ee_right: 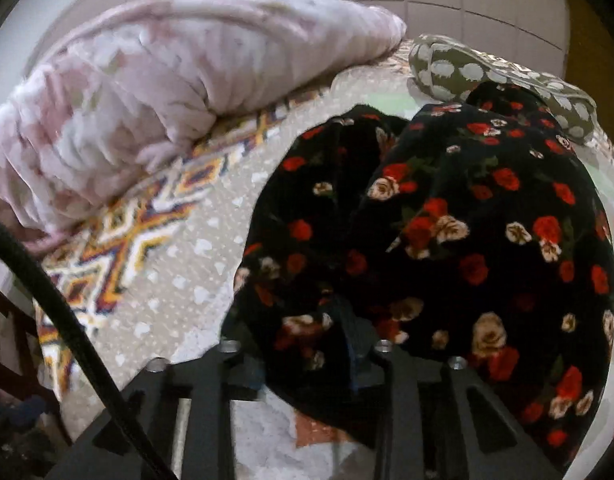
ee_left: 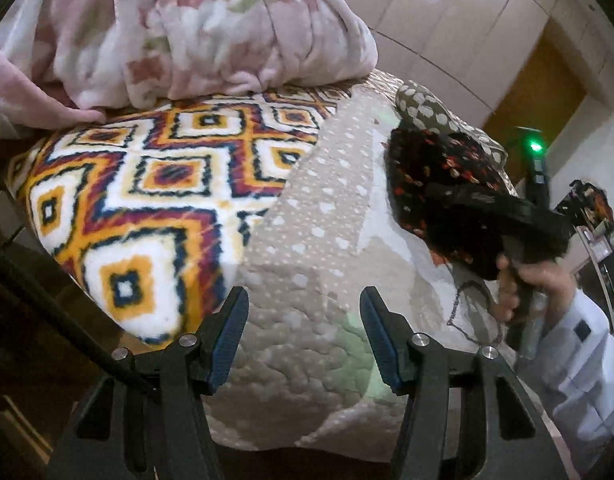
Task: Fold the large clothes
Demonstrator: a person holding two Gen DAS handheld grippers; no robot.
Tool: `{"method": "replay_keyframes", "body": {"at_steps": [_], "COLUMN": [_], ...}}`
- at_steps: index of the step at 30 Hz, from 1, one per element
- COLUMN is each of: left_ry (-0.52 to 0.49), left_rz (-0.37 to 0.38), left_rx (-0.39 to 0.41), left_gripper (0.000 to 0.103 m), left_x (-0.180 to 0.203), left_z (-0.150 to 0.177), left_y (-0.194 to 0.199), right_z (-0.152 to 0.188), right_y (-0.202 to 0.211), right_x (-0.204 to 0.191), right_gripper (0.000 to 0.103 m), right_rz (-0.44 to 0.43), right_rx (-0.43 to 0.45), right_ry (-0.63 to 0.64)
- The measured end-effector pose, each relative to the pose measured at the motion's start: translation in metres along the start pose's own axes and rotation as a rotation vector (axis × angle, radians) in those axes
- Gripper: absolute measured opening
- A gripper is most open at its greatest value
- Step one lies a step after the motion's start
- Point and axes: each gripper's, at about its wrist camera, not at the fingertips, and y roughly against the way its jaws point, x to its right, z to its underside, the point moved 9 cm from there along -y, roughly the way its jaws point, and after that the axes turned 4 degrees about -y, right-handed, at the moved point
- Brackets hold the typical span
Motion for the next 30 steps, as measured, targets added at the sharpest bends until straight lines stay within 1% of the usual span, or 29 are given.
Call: {"method": "replay_keyframes", "body": {"at_steps": [1, 3, 4, 5, 6, 7, 10, 11, 14, 15, 16, 18, 21, 22, 23, 25, 26, 27, 28, 29, 30], "left_ry": [0.0, -0.004, -0.012, -0.023, -0.045, -0.058, -0.129, -0.157, -0.232, -0.254, -0.291, -0.328, -0.341, -0.348, -0.352, -0.354, -0.332, -0.314, -0.294, -0.277, -0.284], "left_rz": [-0.001, 0.01, 0.02, 0.032, 0.054, 0.066, 0.099, 0.118, 0.19, 0.2, 0.222, 0.27, 0.31, 0.303, 0.271, 0.24, 0.242, 0.264, 0.303, 0.344, 0.358], "left_rx": [-0.002, -0.009, -0.011, -0.011, -0.012, -0.014, -0.016, -0.009, 0.019, 0.028, 0.037, 0.029, -0.038, -0.066, -0.105, -0.17, -0.237, -0.262, -0.281, -0.297, -0.269], "left_gripper": [0.057, 0.057, 0.057, 0.057, 0.058, 0.058, 0.059, 0.059, 0.065, 0.065, 0.066, 0.067, 0.067, 0.067, 0.067, 0.067, 0.062, 0.036, 0.016, 0.011, 0.011], "left_x": [0.001, 0.007, 0.013, 0.02, 0.033, 0.04, 0.074, 0.089, 0.132, 0.145, 0.166, 0.196, 0.236, 0.244, 0.251, 0.258, 0.26, 0.263, 0.268, 0.276, 0.281], "left_z": [-0.001, -0.004, -0.006, -0.008, -0.011, -0.013, -0.025, -0.033, -0.058, -0.066, -0.08, -0.097, -0.119, -0.123, -0.127, -0.127, -0.122, -0.12, -0.118, -0.12, -0.127], "left_y": [-0.001, -0.006, -0.008, -0.01, -0.013, -0.014, -0.021, -0.023, -0.032, -0.036, -0.045, -0.064, -0.113, -0.13, -0.158, -0.194, -0.216, -0.222, -0.223, -0.217, -0.205], "right_z": [-0.002, -0.005, -0.006, -0.007, -0.002, 0.0, 0.008, 0.012, 0.026, 0.03, 0.035, 0.046, 0.06, 0.065, 0.071, 0.08, 0.083, 0.086, 0.088, 0.089, 0.089], "right_y": [0.005, 0.025, 0.035, 0.047, 0.061, 0.072, 0.096, 0.102, 0.119, 0.12, 0.124, 0.132, 0.139, 0.14, 0.142, 0.145, 0.146, 0.146, 0.147, 0.147, 0.147], "right_x": [0.0, 0.003, 0.003, 0.004, 0.005, 0.011, 0.033, 0.043, 0.073, 0.082, 0.091, 0.107, 0.12, 0.124, 0.128, 0.137, 0.141, 0.145, 0.149, 0.153, 0.157], "right_gripper": [0.049, 0.051, 0.053, 0.057, 0.06, 0.062, 0.062, 0.062, 0.062, 0.062, 0.062, 0.062, 0.062, 0.062, 0.062, 0.062, 0.062, 0.062, 0.062, 0.062, 0.062], "right_rz": [-0.026, -0.075, -0.099, -0.119, -0.126, -0.126, -0.114, -0.1, -0.072, -0.067, -0.067, -0.08, -0.09, -0.09, -0.087, -0.084, -0.081, -0.079, -0.078, -0.077, -0.074], "right_rx": [0.002, 0.02, 0.03, 0.043, 0.056, 0.069, 0.1, 0.106, 0.12, 0.124, 0.128, 0.136, 0.138, 0.136, 0.134, 0.134, 0.134, 0.135, 0.137, 0.137, 0.138], "right_ry": [-0.016, -0.04, -0.049, -0.058, -0.063, -0.068, -0.09, -0.1, -0.148, -0.168, -0.19, -0.233, -0.262, -0.266, -0.27, -0.28, -0.287, -0.296, -0.302, -0.309, -0.315]}}
